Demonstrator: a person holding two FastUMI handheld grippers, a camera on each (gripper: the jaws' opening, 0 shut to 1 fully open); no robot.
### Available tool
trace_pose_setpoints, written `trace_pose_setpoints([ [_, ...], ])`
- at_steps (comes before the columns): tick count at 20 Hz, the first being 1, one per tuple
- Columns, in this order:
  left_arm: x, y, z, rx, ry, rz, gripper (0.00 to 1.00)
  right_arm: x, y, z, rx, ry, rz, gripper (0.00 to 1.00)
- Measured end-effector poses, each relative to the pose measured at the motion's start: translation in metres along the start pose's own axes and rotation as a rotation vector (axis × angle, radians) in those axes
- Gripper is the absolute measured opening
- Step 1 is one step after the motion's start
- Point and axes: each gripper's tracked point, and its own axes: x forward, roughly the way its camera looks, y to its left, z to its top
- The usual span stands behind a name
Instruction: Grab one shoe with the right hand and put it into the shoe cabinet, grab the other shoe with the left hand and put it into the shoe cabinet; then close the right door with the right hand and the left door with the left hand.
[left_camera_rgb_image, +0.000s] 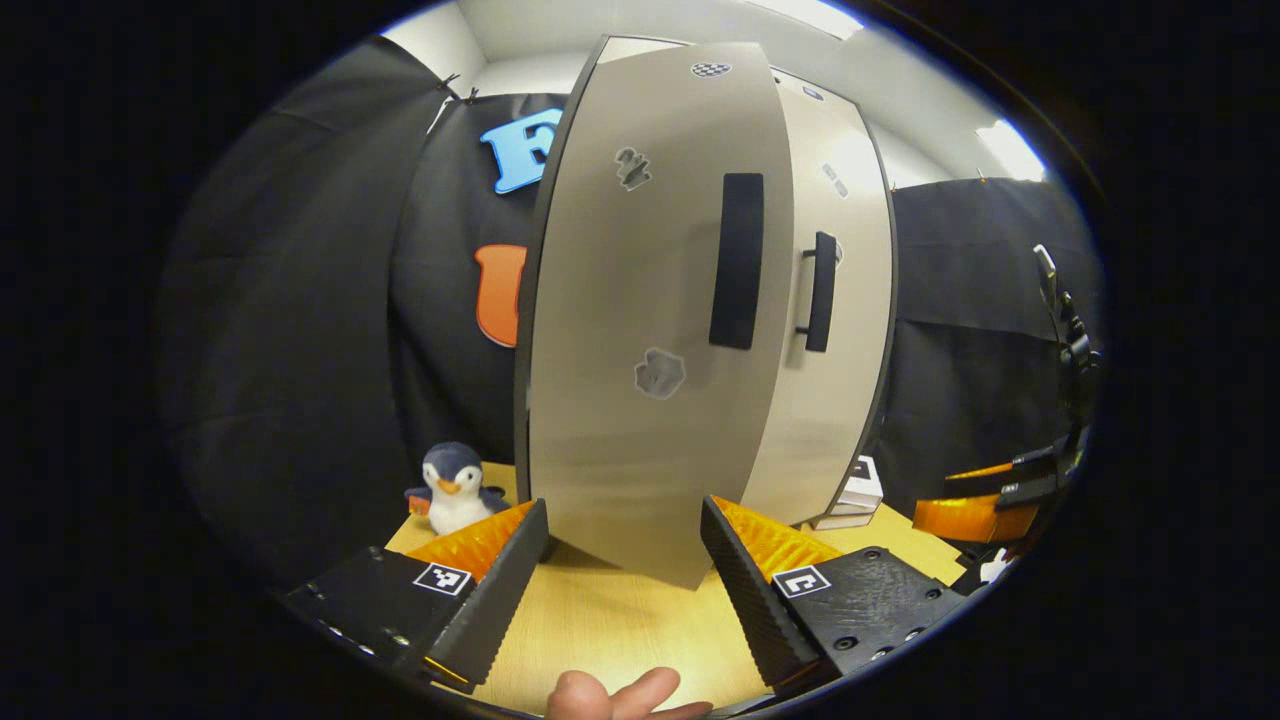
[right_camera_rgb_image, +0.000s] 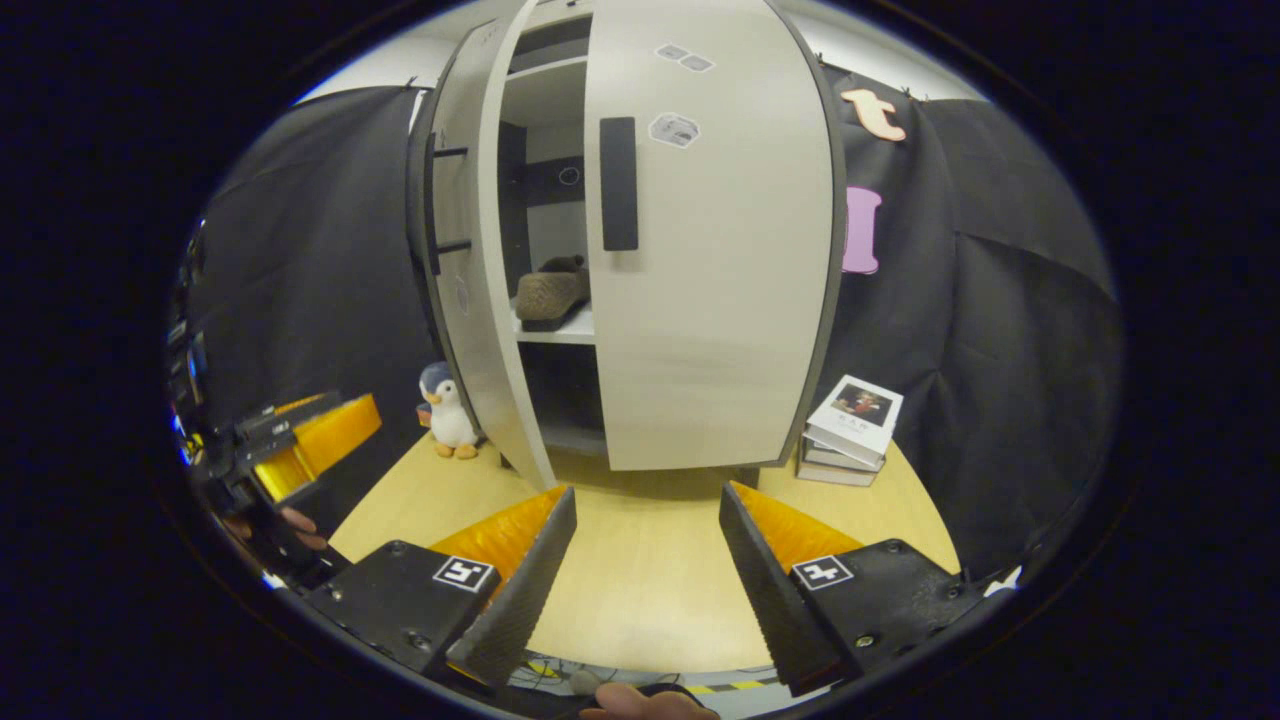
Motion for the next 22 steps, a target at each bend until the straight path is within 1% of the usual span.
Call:
trace_pose_setpoints([
  [2, -0.019, 0.007, -0.002, -0.013, -0.007, 0.048, 0.94, 0.006, 0.002, 0.017, -0.003, -0.070, -0.022, 0.94],
  [4, -0.035, 0.011, 0.000, -0.025, -0.020, 0.078, 0.94, 0.009, 0.007, 0.031, 0.004, -0.126, -0.020, 0.94],
  [7, -0.048, 0.007, 0.000, -0.059, -0.006, 0.086, 0.94, 0.014, 0.022, 0.034, 0.021, -0.141, 0.007, 0.94],
  [10, -0.058, 0.008, 0.011, -0.060, -0.062, 0.098, 0.94, 0.010, 0.017, 0.034, 0.048, -0.157, -0.003, 0.94],
  [16, -0.055, 0.001, 0.010, -0.041, -0.057, 0.072, 0.94, -0.003, 0.002, 0.029, 0.058, -0.163, -0.047, 0.94],
  [22, -0.051, -0.003, 0.013, -0.023, -0.061, 0.063, 0.94, -0.007, -0.004, 0.030, 0.051, -0.172, -0.061, 0.94],
])
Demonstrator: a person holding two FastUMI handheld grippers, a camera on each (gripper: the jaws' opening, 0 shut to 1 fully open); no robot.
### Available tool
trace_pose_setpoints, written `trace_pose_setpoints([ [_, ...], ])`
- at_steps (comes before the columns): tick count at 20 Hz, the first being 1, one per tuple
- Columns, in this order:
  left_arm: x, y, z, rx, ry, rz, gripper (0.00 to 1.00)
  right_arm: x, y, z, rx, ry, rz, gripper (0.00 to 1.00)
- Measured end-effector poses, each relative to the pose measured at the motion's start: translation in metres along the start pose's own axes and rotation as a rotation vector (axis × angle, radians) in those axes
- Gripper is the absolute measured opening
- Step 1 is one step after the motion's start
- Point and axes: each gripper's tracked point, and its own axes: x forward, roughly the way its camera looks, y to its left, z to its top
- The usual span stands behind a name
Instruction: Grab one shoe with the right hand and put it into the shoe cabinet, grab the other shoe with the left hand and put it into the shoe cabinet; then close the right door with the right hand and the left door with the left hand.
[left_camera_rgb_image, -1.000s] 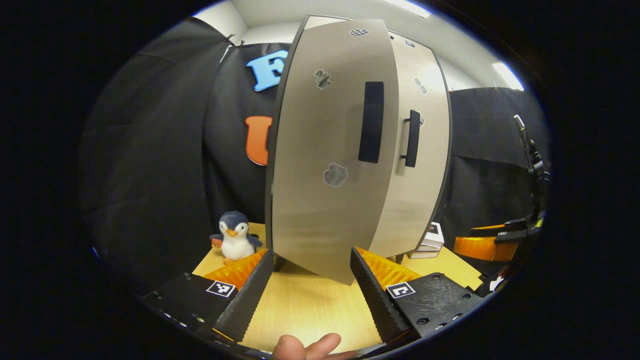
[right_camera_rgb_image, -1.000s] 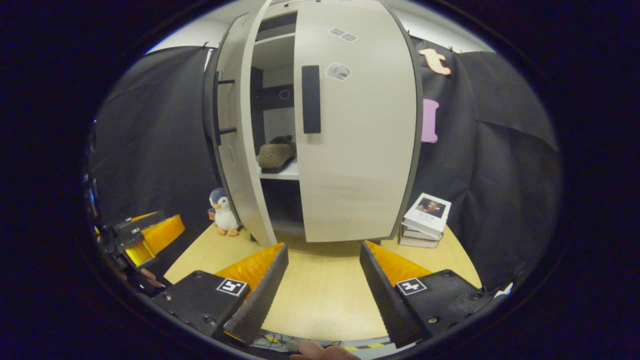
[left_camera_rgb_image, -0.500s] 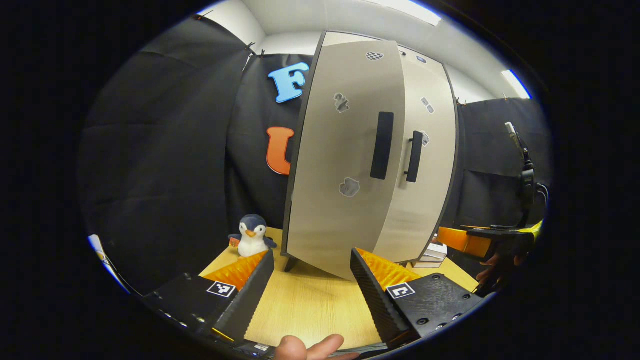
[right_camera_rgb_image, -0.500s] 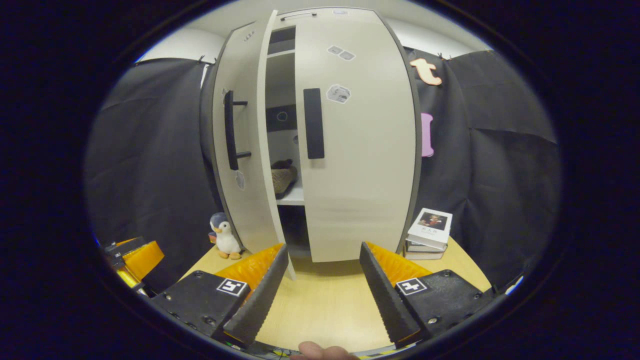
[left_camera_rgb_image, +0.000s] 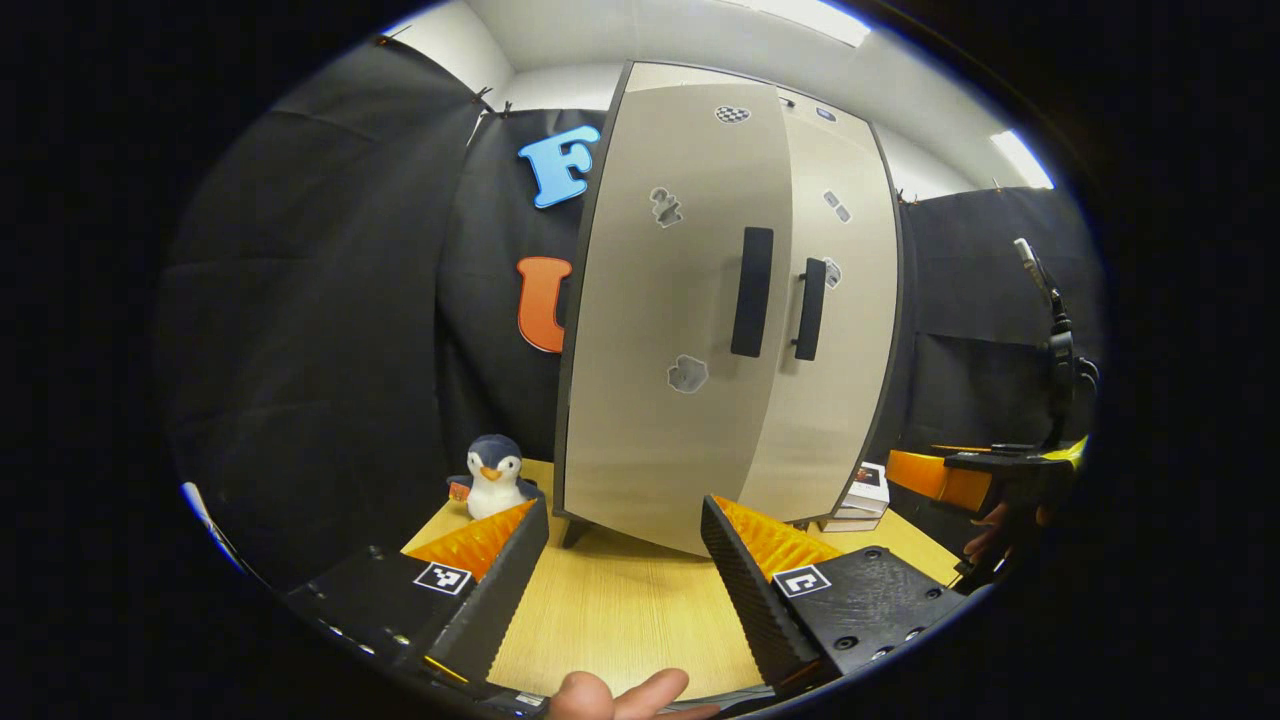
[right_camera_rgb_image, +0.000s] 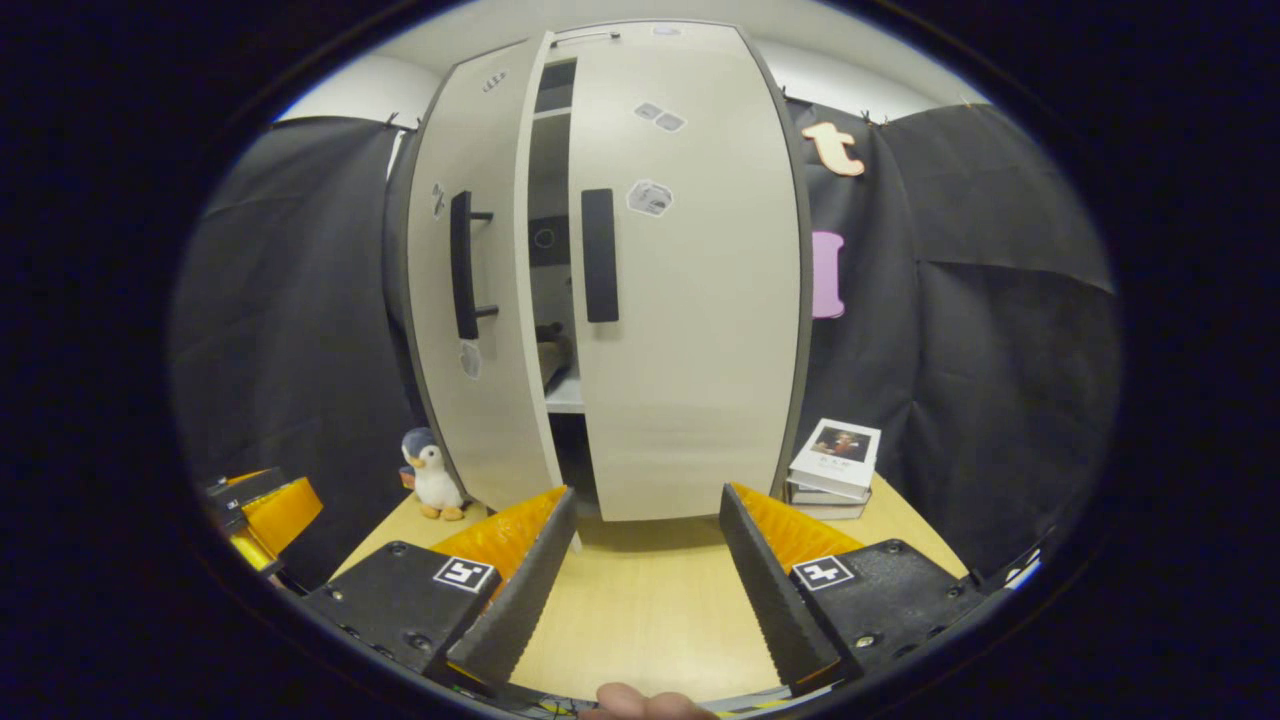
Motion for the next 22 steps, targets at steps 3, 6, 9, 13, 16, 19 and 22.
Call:
trace_pose_setpoints([
  [3, 0.000, 0.000, -0.001, 0.006, 0.003, -0.003, 0.94, 0.001, 0.000, 0.002, 0.001, -0.004, 0.004, 0.94],
  [6, 0.001, -0.003, -0.002, 0.010, 0.008, -0.006, 0.94, 0.001, -0.001, 0.002, -0.004, -0.005, 0.004, 0.94],
  [9, 0.004, -0.004, -0.001, 0.016, 0.010, -0.007, 0.94, 0.003, -0.002, 0.000, -0.007, 0.001, 0.006, 0.94],
  [13, 0.007, -0.005, -0.001, 0.015, 0.014, -0.001, 0.94, 0.009, -0.002, 0.003, -0.009, 0.006, 0.013, 0.94],
  [16, 0.006, -0.006, -0.002, 0.023, 0.013, 0.002, 0.94, 0.013, 0.000, 0.002, -0.005, 0.007, 0.020, 0.94],
  [19, 0.004, -0.006, -0.004, 0.033, 0.016, 0.009, 0.94, 0.018, 0.004, -0.002, -0.016, 0.025, 0.033, 0.94],
  [22, 0.000, -0.003, -0.005, 0.038, 0.016, 0.025, 0.94, 0.020, 0.011, -0.002, -0.018, 0.030, 0.050, 0.94],
])
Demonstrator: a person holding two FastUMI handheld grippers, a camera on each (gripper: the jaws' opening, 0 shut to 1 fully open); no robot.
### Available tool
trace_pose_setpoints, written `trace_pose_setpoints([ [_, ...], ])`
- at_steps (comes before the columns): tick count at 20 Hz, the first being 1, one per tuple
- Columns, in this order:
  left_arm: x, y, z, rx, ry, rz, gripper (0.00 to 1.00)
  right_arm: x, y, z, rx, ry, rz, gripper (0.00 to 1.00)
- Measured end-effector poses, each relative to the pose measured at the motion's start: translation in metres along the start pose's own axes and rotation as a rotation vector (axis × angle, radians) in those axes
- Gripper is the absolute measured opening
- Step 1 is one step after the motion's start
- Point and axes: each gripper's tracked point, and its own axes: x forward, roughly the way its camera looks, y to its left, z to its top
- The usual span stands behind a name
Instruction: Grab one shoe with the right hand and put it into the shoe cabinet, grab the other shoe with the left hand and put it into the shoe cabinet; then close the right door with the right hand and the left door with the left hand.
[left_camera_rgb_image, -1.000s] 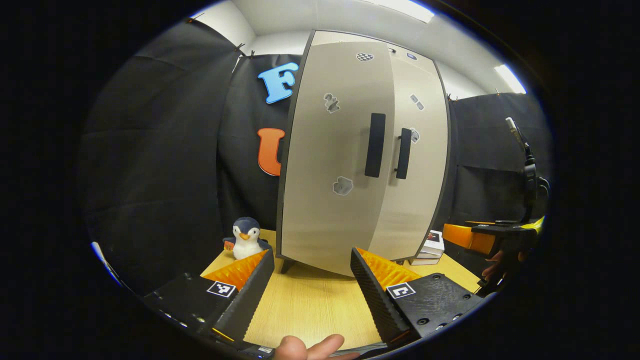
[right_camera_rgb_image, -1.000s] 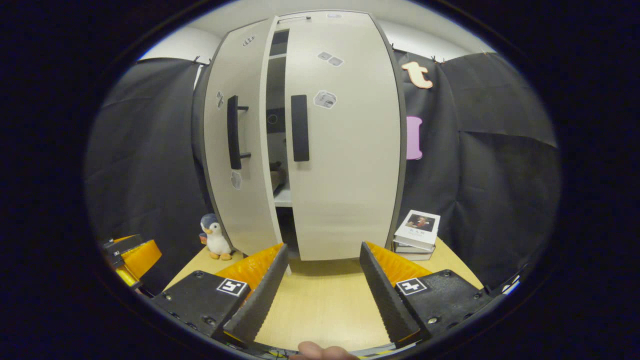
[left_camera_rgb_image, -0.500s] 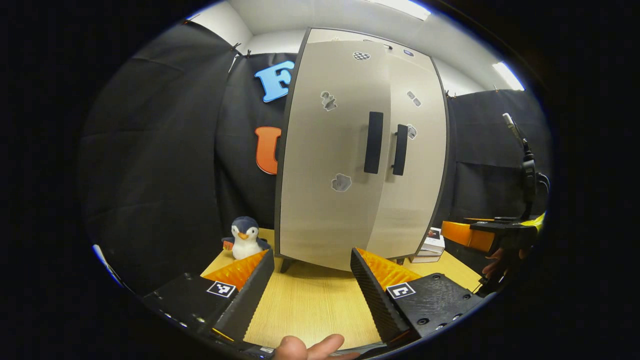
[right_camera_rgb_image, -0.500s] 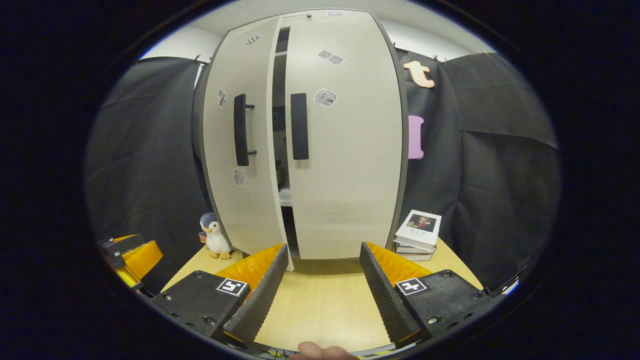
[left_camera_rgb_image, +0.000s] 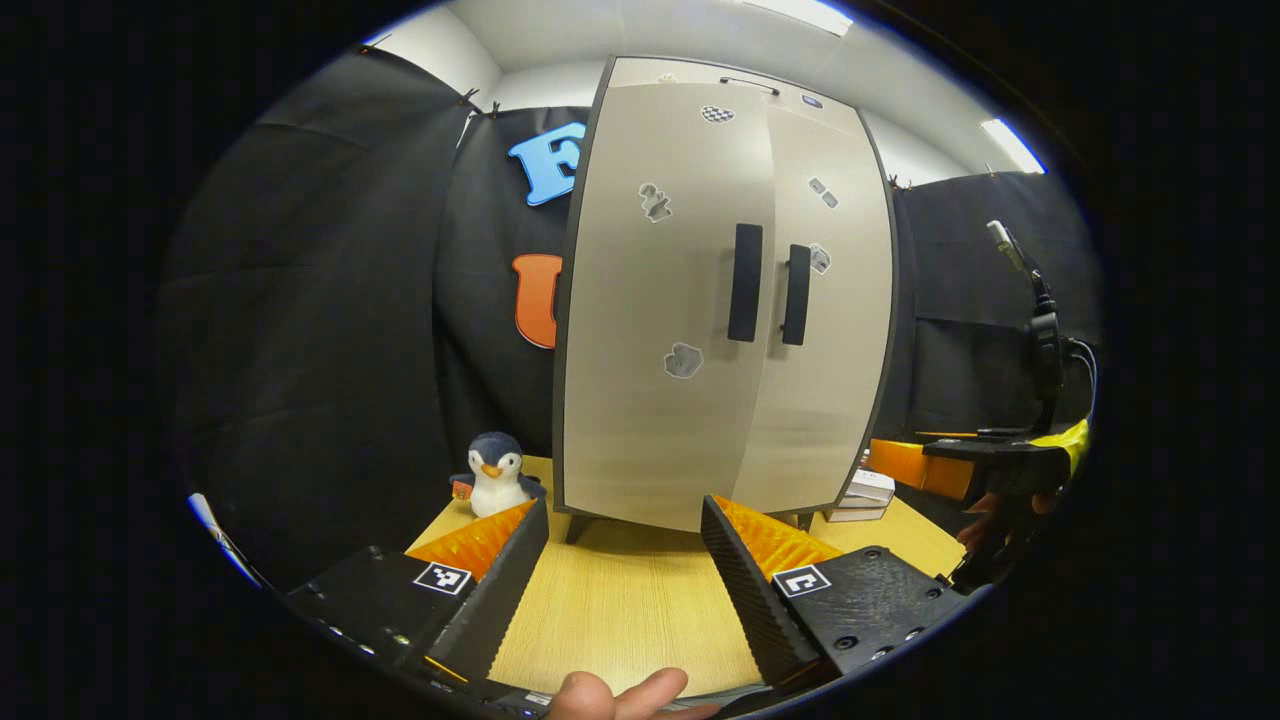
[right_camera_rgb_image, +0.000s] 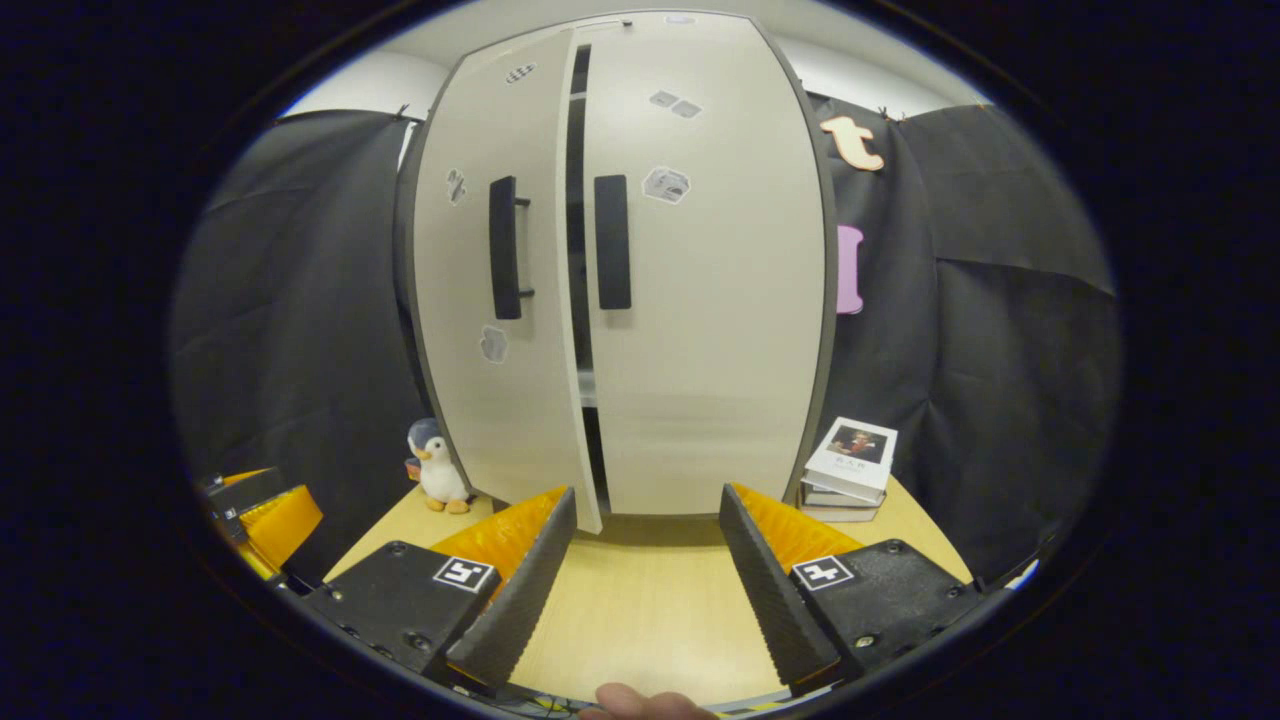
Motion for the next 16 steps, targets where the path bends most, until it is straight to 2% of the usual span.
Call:
trace_pose_setpoints([
  [10, -0.017, 0.020, -0.012, -0.002, 0.044, 0.060, 0.94, 0.007, 0.019, -0.007, -0.018, 0.030, 0.049, 0.94],
  [16, -0.022, 0.027, -0.017, 0.000, 0.055, 0.076, 0.94, 0.009, 0.027, -0.013, -0.024, 0.043, 0.053, 0.94],
])
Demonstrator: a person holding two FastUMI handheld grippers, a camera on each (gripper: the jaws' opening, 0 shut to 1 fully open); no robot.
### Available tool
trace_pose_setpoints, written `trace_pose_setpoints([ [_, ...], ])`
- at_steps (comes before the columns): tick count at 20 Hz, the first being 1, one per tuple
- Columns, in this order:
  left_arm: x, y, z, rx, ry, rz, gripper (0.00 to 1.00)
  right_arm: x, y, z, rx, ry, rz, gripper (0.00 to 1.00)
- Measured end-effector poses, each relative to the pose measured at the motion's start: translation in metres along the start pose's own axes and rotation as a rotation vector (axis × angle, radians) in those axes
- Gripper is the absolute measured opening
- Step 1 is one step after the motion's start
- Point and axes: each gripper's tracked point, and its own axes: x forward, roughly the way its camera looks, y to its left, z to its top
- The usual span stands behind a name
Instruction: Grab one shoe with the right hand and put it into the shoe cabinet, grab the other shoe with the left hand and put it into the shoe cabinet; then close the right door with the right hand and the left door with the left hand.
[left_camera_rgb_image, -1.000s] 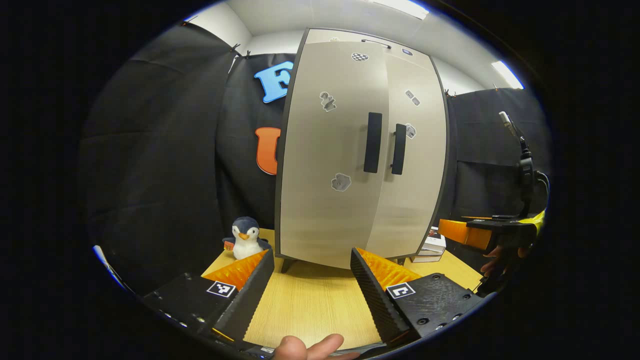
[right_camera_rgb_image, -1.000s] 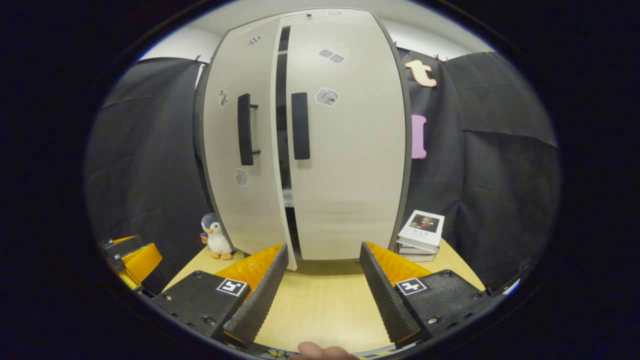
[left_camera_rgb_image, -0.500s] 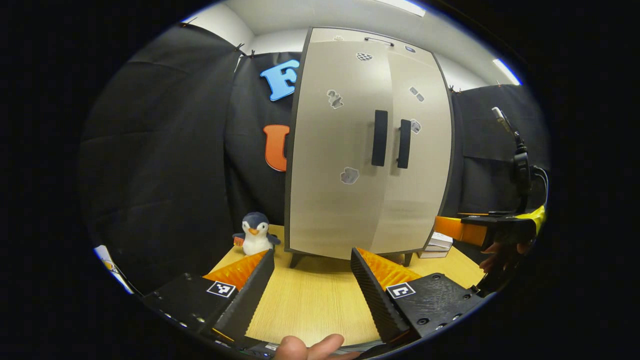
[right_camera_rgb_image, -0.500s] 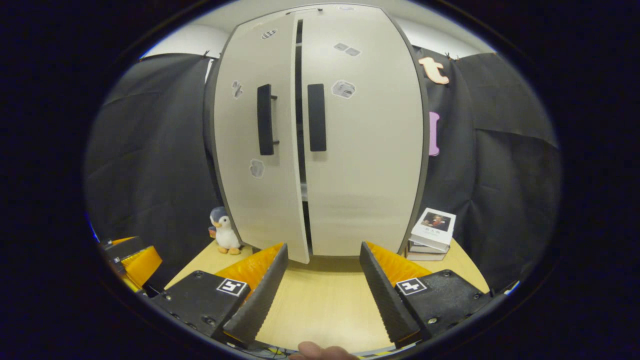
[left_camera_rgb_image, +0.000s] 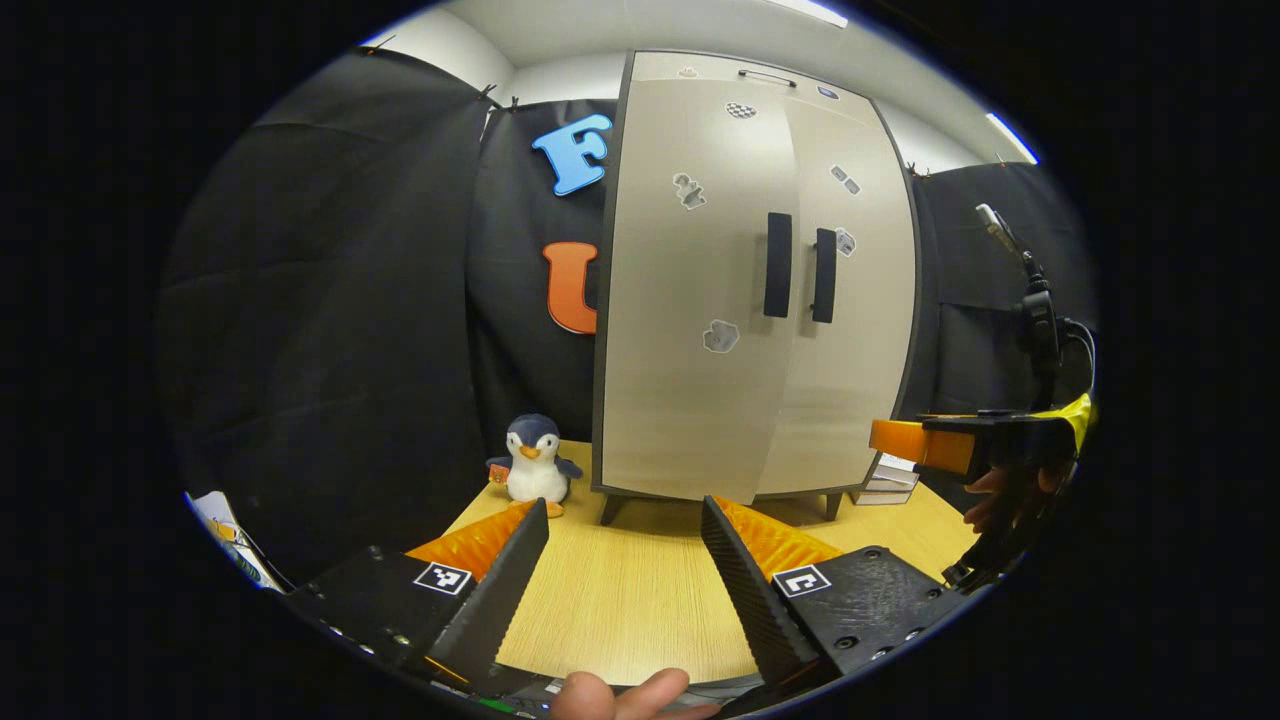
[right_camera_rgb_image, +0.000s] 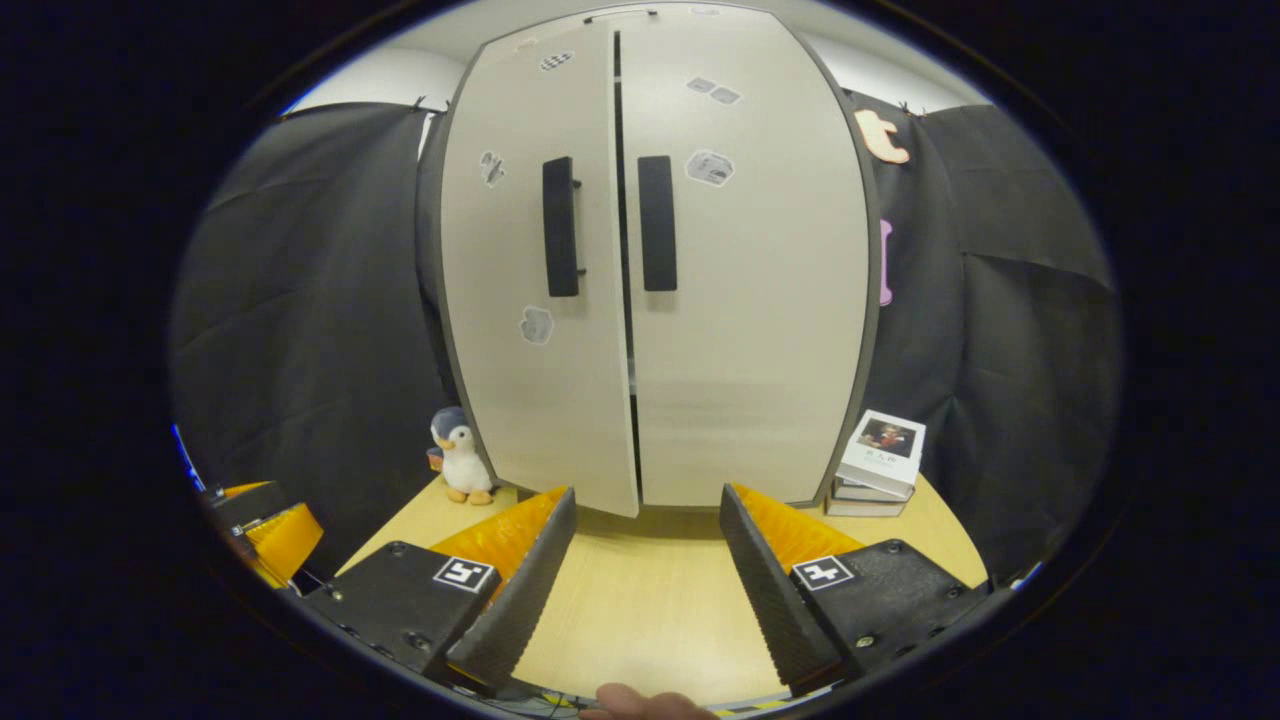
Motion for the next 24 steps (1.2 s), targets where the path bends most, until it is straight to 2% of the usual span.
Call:
trace_pose_setpoints([
  [8, 0.001, 0.022, -0.002, -0.030, 0.010, 0.042, 0.94, 0.003, 0.009, 0.003, -0.009, -0.002, 0.004, 0.94],
  [15, 0.004, 0.022, -0.006, -0.034, 0.026, 0.039, 0.94, 0.009, 0.011, -0.001, -0.018, 0.020, 0.003, 0.94],
  [24, 0.004, 0.035, -0.007, -0.059, 0.028, 0.078, 0.94, 0.017, 0.017, -0.004, -0.024, 0.041, 0.008, 0.94],
])
